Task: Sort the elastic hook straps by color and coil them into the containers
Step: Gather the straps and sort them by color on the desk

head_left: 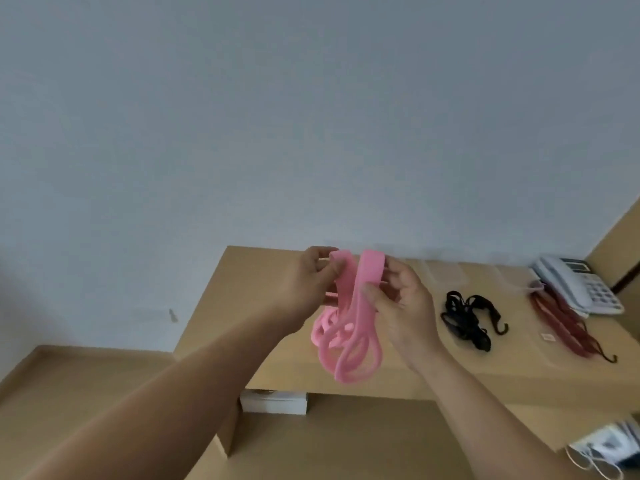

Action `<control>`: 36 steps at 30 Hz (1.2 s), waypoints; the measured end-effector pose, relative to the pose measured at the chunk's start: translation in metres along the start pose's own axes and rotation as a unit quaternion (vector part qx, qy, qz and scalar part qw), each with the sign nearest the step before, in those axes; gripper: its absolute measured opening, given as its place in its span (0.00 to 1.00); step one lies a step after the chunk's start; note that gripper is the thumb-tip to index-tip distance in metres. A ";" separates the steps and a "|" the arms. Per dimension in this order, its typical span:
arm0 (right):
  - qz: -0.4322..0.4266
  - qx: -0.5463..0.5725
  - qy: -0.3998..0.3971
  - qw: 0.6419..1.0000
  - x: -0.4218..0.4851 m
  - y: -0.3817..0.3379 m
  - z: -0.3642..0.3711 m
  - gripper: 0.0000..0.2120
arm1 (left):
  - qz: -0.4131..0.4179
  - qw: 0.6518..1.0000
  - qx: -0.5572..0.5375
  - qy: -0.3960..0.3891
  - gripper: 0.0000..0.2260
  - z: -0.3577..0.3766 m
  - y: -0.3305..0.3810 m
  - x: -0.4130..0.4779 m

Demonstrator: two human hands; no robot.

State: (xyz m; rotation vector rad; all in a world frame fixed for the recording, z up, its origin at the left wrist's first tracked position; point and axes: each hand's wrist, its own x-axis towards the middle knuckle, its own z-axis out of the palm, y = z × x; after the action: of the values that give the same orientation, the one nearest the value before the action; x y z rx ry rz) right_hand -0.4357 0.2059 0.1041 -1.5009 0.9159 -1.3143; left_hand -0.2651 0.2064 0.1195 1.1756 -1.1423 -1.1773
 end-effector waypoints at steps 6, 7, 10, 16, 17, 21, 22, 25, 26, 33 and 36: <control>0.010 -0.093 0.081 0.992 -0.001 0.012 -0.024 0.17 | -0.045 0.996 -0.052 -0.063 0.10 0.027 -0.012 0.006; 0.019 -0.078 0.074 0.994 0.000 0.017 -0.028 0.17 | -0.047 0.995 -0.051 -0.066 0.10 0.030 -0.013 0.009; 0.064 -0.024 0.048 0.997 0.004 0.035 -0.038 0.19 | -0.047 0.996 -0.050 -0.064 0.11 0.039 -0.018 0.023; 0.125 0.012 0.036 0.991 0.031 0.080 -0.064 0.18 | -0.113 0.991 -0.057 -0.038 0.10 0.067 -0.053 0.066; 0.133 0.015 0.043 0.990 0.038 0.087 -0.070 0.17 | -0.132 0.989 -0.061 -0.024 0.09 0.073 -0.060 0.075; 0.198 0.043 0.100 0.974 0.068 0.122 -0.098 0.18 | -0.229 0.970 -0.081 -0.016 0.12 0.097 -0.093 0.107; 0.218 0.048 0.115 0.968 0.075 0.132 -0.106 0.18 | -0.247 0.965 -0.078 -0.045 0.15 0.104 -0.103 0.112; 0.268 0.044 0.139 0.952 0.092 0.160 -0.127 0.19 | -0.260 0.958 0.018 -0.122 0.19 0.121 -0.132 0.120; 0.277 0.041 0.138 0.950 0.097 0.170 -0.133 0.20 | -0.264 0.956 0.048 -0.118 0.19 0.126 -0.141 0.123; 0.310 0.014 0.093 0.946 0.124 0.220 -0.154 0.22 | -0.247 0.964 0.084 -0.045 0.14 0.150 -0.178 0.153; 0.334 -0.013 0.035 0.942 0.131 0.235 -0.158 0.22 | -0.259 0.958 0.119 -0.030 0.17 0.147 -0.194 0.163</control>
State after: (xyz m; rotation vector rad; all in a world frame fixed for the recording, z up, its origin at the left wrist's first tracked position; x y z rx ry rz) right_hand -0.5638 -0.0148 -0.0760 -1.0177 1.3426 -0.8539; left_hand -0.4131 0.0308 -0.0627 1.7043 -1.0706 -1.5031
